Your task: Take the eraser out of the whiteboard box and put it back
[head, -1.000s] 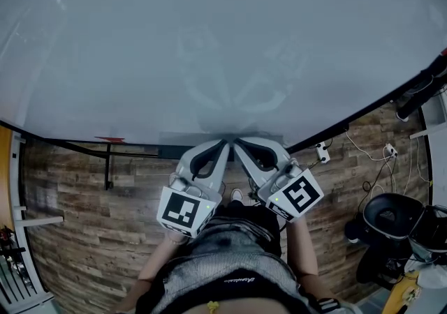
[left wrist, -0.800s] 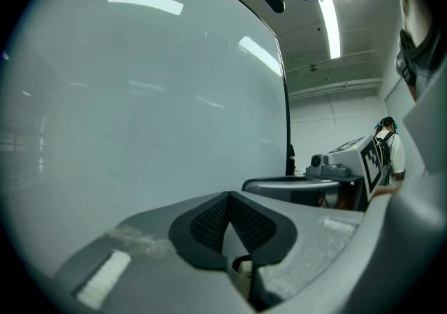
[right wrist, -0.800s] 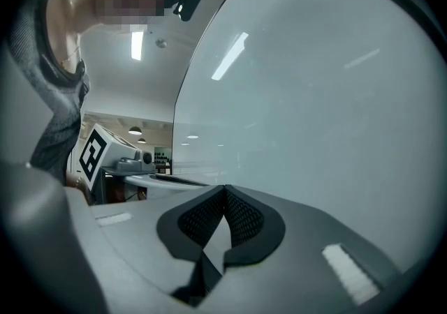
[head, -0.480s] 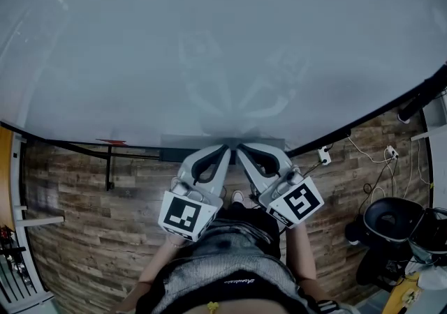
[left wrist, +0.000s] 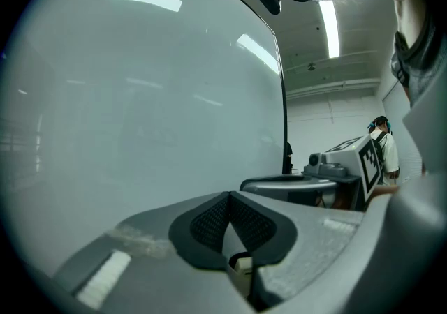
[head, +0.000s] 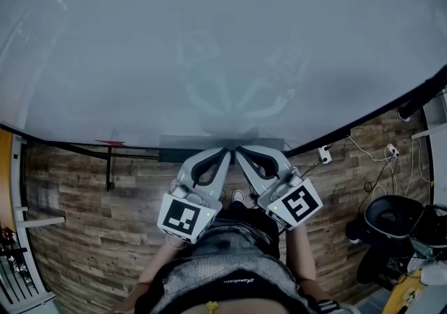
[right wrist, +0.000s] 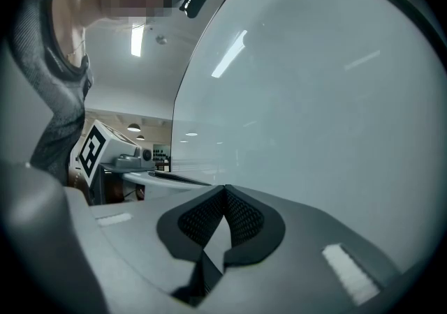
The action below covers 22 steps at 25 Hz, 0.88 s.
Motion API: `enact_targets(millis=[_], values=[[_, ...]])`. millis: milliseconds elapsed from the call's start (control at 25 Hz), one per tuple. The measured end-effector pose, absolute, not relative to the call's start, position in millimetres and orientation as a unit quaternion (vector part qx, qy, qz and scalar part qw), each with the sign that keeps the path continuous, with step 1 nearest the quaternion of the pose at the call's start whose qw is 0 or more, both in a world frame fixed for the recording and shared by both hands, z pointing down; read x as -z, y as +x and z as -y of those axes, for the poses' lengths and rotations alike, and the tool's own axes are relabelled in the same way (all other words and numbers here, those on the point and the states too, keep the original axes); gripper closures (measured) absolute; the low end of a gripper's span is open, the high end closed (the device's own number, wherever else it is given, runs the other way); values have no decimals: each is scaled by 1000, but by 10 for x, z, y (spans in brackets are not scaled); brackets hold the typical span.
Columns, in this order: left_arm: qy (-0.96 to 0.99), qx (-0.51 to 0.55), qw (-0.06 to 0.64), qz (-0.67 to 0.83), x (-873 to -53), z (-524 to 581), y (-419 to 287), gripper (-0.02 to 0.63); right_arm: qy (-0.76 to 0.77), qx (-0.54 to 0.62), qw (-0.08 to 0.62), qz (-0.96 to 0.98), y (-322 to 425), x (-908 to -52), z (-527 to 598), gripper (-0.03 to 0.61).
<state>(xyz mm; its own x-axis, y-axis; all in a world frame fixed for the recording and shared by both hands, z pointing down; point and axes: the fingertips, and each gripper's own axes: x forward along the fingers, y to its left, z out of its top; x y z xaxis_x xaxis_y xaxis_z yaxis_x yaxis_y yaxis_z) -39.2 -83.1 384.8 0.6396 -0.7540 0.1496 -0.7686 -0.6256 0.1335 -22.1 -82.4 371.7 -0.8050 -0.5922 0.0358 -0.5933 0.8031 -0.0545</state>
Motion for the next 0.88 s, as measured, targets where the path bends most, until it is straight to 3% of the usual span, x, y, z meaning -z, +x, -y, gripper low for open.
enact_targets(millis=[880], values=[[898,-46,104,425,-3934,860,-314,612,308,-41,15,950,-124,-3805,858,578]])
